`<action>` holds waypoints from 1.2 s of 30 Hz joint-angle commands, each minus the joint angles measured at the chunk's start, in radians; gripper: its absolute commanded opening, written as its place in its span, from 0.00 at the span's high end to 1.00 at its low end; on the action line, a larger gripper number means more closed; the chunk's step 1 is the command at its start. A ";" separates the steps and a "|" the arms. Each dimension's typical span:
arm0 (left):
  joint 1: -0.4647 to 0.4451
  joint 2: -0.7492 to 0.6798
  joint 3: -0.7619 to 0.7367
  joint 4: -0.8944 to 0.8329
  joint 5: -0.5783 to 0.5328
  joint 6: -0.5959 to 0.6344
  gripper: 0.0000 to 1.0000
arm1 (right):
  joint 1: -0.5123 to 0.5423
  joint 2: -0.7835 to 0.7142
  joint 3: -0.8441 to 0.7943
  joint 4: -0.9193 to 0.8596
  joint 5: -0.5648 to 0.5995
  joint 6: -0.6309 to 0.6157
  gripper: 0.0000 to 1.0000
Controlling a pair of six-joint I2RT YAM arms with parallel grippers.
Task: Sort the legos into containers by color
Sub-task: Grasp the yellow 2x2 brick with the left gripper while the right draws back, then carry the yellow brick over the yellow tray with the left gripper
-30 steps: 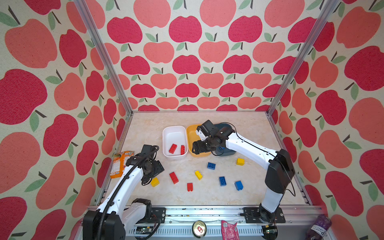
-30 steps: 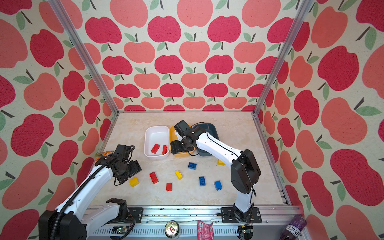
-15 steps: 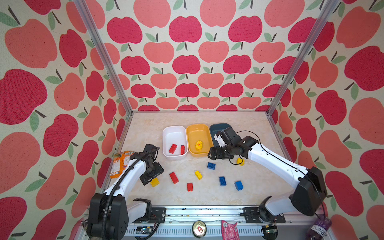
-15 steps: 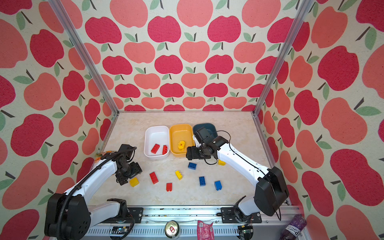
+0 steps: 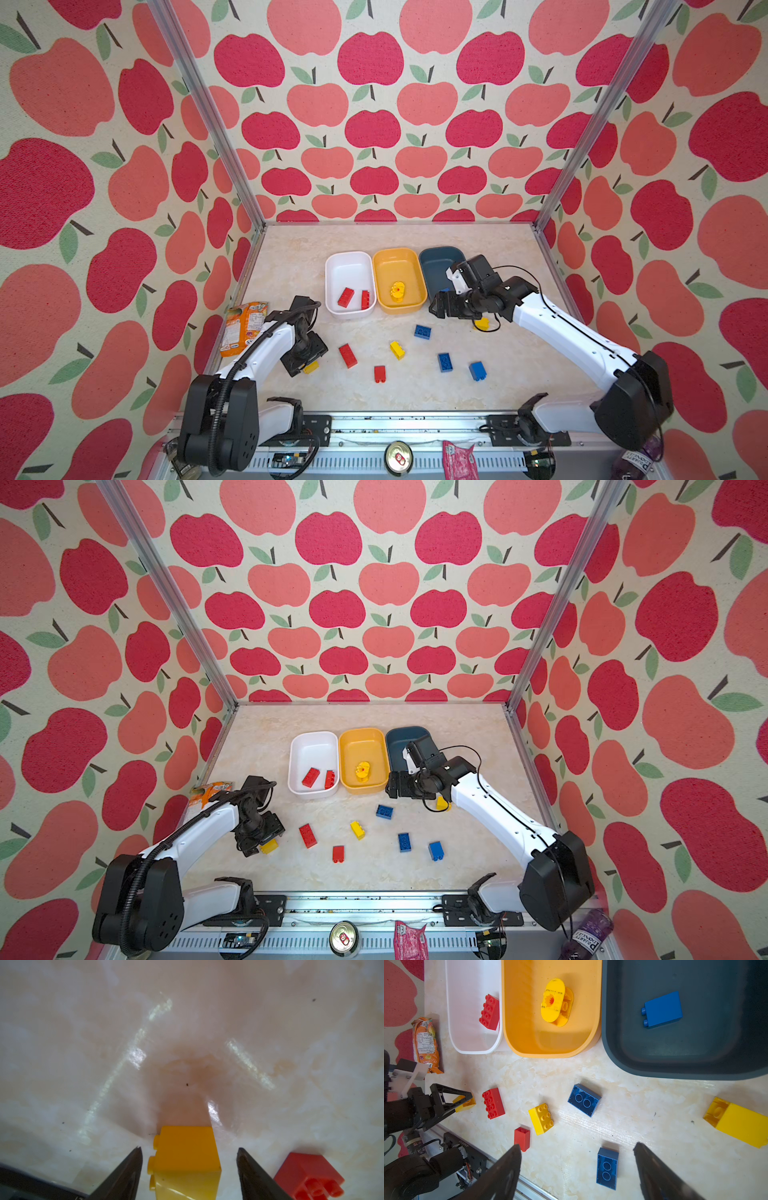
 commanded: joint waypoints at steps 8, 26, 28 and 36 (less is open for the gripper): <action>0.004 -0.025 -0.015 0.009 -0.022 -0.021 0.50 | -0.006 -0.012 -0.019 0.000 -0.013 0.023 0.12; -0.218 -0.056 0.263 -0.107 -0.088 -0.035 0.61 | -0.008 -0.054 -0.063 0.016 -0.002 0.069 0.02; -0.250 -0.048 0.306 -0.103 -0.106 -0.029 0.62 | -0.008 -0.064 -0.071 0.016 0.003 0.075 0.02; -0.349 0.096 0.520 -0.043 -0.121 0.024 0.62 | -0.014 -0.103 -0.095 0.019 0.024 0.101 0.01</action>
